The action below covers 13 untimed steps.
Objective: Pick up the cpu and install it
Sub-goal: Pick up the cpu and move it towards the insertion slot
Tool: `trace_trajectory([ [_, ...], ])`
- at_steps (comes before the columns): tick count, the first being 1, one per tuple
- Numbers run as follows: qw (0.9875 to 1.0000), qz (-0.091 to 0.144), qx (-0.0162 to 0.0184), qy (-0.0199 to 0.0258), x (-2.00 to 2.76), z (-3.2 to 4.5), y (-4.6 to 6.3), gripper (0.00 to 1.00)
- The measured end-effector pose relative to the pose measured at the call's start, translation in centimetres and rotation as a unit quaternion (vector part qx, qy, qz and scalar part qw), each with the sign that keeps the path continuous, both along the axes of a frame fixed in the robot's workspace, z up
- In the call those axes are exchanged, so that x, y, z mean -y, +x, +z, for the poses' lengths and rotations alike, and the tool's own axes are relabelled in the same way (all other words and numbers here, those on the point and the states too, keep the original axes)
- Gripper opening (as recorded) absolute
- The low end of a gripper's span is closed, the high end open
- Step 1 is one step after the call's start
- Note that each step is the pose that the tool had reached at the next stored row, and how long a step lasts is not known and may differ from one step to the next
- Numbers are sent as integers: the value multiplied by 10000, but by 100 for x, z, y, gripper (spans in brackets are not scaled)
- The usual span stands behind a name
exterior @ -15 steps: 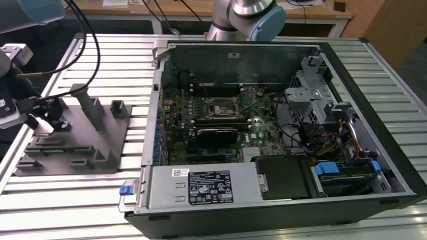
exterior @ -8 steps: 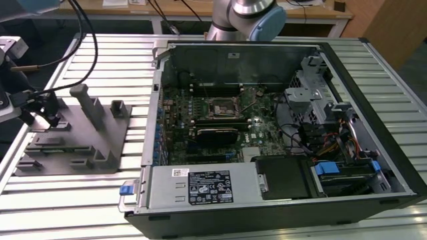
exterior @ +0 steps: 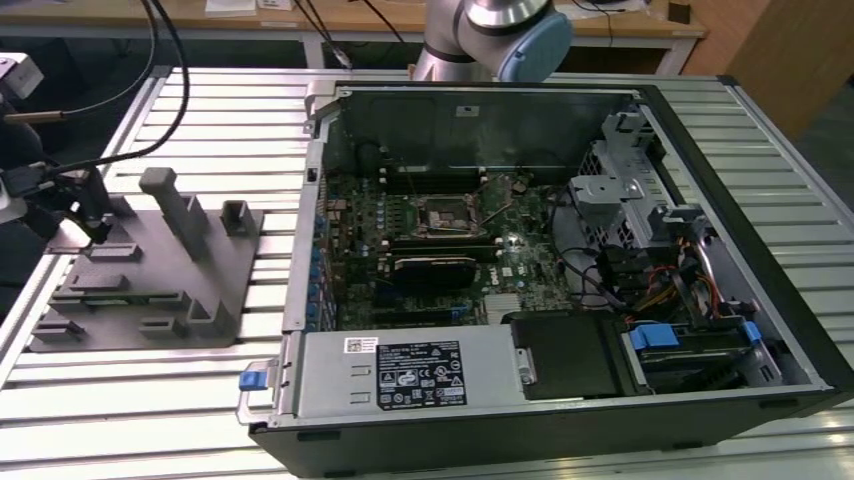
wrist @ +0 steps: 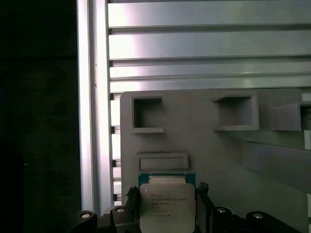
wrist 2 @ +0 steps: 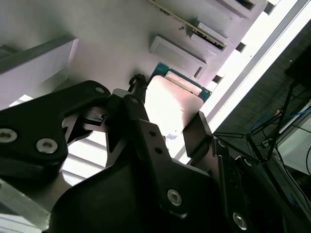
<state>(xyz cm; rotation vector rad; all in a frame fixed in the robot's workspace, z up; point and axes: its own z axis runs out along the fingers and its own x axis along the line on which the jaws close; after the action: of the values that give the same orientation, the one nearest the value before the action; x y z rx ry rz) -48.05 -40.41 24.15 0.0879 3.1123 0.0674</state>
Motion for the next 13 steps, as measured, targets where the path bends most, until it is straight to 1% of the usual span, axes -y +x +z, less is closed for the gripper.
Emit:
trace_trajectory([
  [13, 10000, 0, 7, 0, -2, 294, 0, 55],
])
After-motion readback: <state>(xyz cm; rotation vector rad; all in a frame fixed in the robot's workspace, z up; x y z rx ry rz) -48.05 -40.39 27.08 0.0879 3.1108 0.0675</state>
